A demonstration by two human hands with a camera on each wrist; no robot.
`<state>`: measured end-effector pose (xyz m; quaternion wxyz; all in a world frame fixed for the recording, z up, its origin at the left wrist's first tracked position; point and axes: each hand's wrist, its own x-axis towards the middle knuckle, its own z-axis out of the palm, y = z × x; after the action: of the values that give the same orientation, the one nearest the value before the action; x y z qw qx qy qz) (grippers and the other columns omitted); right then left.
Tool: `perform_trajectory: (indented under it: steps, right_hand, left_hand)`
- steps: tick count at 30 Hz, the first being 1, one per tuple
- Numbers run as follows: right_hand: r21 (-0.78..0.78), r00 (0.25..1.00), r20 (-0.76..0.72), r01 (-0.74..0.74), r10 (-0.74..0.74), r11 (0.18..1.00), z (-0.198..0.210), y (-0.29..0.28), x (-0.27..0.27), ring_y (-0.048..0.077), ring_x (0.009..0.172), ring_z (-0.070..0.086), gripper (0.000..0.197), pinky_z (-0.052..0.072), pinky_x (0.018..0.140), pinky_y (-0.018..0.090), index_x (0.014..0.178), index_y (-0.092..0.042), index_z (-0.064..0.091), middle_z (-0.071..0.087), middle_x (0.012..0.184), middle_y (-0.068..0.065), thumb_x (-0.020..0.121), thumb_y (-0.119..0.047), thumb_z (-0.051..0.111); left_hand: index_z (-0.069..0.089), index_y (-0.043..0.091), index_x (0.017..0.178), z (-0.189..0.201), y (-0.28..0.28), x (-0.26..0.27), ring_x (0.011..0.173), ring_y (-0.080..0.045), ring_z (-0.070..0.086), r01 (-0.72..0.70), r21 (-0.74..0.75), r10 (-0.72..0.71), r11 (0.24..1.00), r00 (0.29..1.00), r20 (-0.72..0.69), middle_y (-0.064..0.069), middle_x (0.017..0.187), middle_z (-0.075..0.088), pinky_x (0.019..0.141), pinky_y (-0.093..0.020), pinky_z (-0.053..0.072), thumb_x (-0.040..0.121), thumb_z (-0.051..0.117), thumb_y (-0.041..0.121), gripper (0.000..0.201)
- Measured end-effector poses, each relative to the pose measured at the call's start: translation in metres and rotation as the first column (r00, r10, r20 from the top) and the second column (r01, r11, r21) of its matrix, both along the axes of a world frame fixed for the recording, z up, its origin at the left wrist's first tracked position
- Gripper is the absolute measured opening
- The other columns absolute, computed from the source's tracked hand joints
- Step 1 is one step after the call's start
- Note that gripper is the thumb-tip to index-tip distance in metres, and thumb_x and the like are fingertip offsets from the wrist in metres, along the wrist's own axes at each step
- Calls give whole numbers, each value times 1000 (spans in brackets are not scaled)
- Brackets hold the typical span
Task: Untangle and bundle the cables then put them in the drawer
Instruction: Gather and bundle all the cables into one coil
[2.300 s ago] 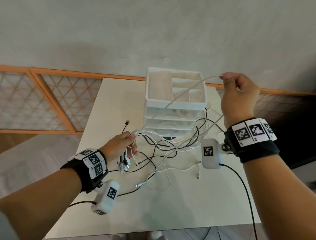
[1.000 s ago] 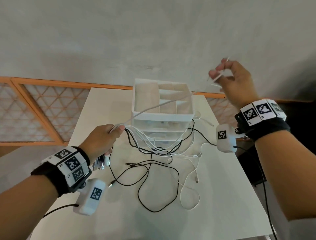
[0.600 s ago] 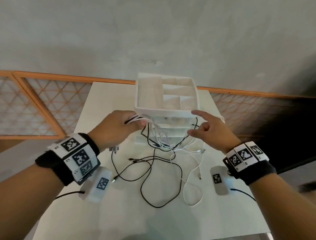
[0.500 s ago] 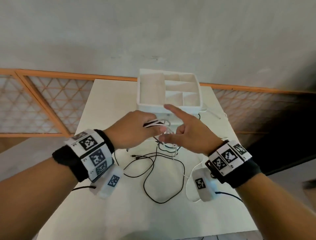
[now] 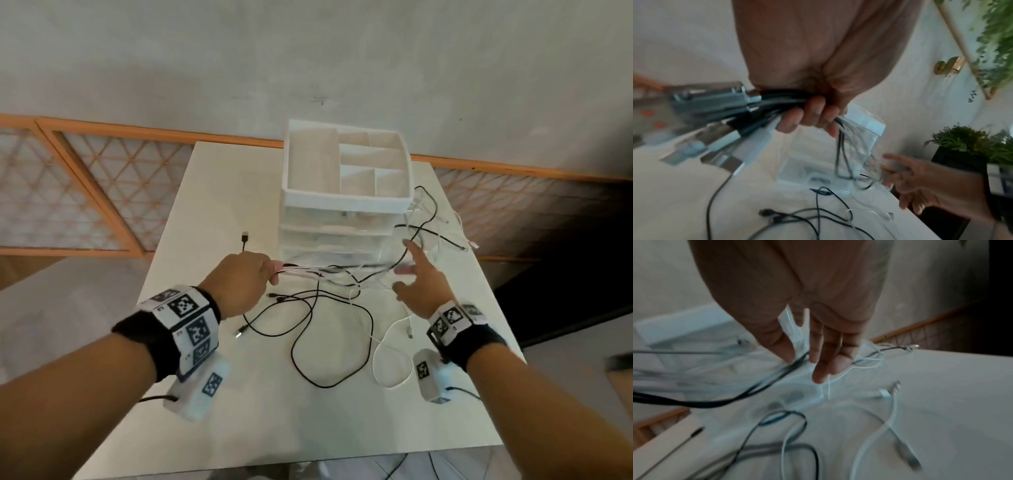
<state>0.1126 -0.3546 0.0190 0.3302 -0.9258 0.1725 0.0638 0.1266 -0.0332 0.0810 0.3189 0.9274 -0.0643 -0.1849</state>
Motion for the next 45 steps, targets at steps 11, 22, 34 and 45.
perform_trajectory:
  steps: [11, 22, 34, 45]
  right_hand:
    - [-248, 899, -355, 174, -257, 953, -83, 28, -49, 31, 88, 66, 17, 57, 83, 34, 84, -13, 66, 69, 97, 10, 76, -28, 68]
    - [-97, 943, 256, 245, -214, 965, 22, 12, -32, 26, 80, 60, 6, 45, 77, 35, 81, -19, 62, 60, 70, -8, 84, -21, 67]
    - [-104, 805, 361, -468, 471, 878, 128, 61, -44, 8, 81, 61, 14, 44, 77, 13, 88, -25, 71, 69, 77, -11, 89, -11, 69]
    - [-215, 743, 446, -452, 499, 866, 115, 86, -13, 7, 77, 66, 17, 54, 78, 21, 91, -14, 73, 73, 87, -5, 88, 1, 64]
  left_hand:
    - [43, 17, 65, -8, -26, -3, 48, -13, 32, -222, -441, 161, 870, 972, -172, 9, 51, 35, 53, -29, 29, 96, 62, 30, 38]
    - [49, 12, 86, -7, -17, 5, 47, -15, 41, -534, -502, 297, 680, 827, -477, -1, 59, 45, 45, -26, 35, 101, 48, 13, 16]
    - [51, 7, 105, 4, -8, 17, 77, -27, 68, -585, -594, 300, 552, 804, -513, -12, 81, 76, 68, -35, 53, 104, 45, 14, 9]
    - [49, 13, 86, 14, -20, -8, 53, -15, 37, -168, -672, -85, 722, 941, -326, 5, 57, 43, 55, -31, 39, 104, 47, 26, 22]
